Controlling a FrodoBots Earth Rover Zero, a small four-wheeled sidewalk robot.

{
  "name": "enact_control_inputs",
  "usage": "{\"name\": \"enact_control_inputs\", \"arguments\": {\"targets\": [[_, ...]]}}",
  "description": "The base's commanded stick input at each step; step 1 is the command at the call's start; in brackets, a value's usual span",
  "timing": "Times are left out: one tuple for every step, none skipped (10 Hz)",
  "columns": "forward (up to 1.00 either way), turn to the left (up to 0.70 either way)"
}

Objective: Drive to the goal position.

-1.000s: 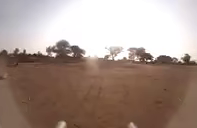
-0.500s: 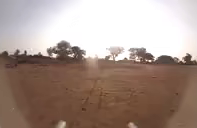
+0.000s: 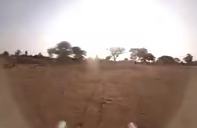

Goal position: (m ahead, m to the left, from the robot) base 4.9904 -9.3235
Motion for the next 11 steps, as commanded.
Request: {"name": "enact_control_inputs", "arguments": {"targets": [[0.70,-0.15],[0.70,-0.18],[0.70,-0.21],[0.70,-0.25],[0.70,-0.28],[0.70,-0.31],[0.70,-0.35],[0.70,-0.35],[0.70,-0.35],[0.70,-0.35],[0.70,-0.35]]}}
